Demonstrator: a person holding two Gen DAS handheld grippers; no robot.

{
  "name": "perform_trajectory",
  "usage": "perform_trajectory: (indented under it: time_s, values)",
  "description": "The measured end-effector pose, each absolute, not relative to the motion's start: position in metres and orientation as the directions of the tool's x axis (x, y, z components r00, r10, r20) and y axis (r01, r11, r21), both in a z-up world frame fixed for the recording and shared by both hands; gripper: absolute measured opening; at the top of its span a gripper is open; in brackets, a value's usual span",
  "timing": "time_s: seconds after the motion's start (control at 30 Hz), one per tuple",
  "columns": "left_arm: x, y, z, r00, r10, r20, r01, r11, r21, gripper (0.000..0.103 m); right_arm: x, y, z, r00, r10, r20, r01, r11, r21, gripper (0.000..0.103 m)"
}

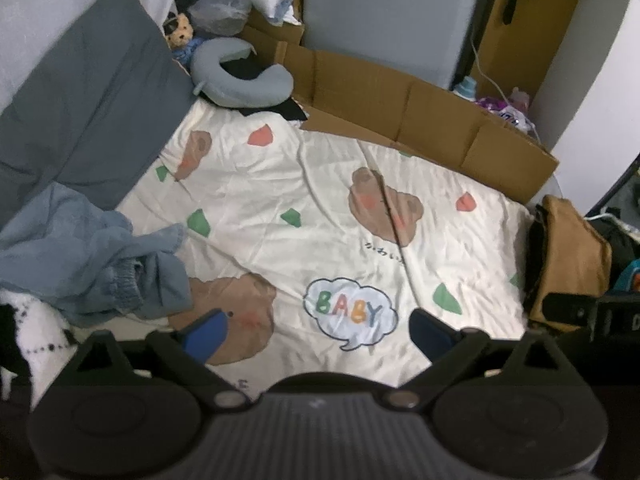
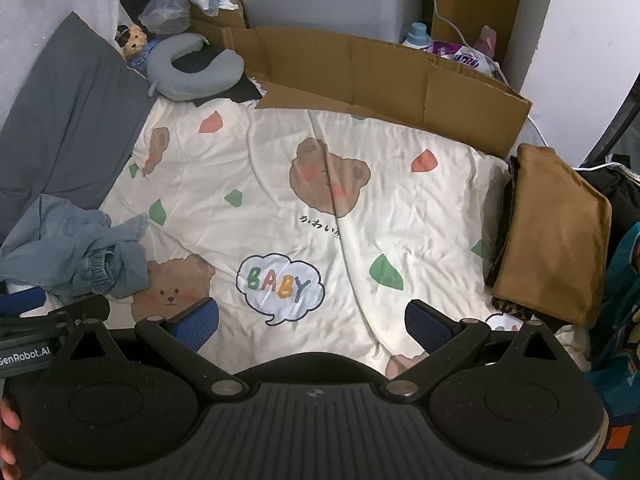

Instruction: Fold clothes

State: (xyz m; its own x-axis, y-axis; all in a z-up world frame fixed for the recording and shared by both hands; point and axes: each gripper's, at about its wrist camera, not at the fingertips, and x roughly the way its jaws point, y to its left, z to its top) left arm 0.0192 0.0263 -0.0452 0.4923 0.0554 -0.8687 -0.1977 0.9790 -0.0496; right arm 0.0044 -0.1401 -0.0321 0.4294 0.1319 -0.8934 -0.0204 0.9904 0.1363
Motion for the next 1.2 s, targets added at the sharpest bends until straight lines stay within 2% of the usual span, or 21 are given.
perform_trajectory:
  time_s: [0.13,0.33,1.2]
  values:
    - [0.020,0.025,-0.047,0.488,0.045,-0.872,-0.195,0.979,-0.059,0.090,0.004,-0.142,-0.032,0.430,0.130,-0.893,-0.016,0.990,0.137,0.102]
    - [0.022,0.019,-0.049,0.482,0.047,-0.875,-0.180,0.983,-0.046,0.087,0.005,-0.140,-0.032,0.426,0.112,-0.898,-0.016,0.993,0.117,0.102]
    - [0.025,0.010,-0.049,0.483,0.076,-0.872,-0.171,0.985,-0.008,0.086,0.005,-0.138,-0.032,0.422,0.085,-0.903,-0.026,0.996,0.081,0.102]
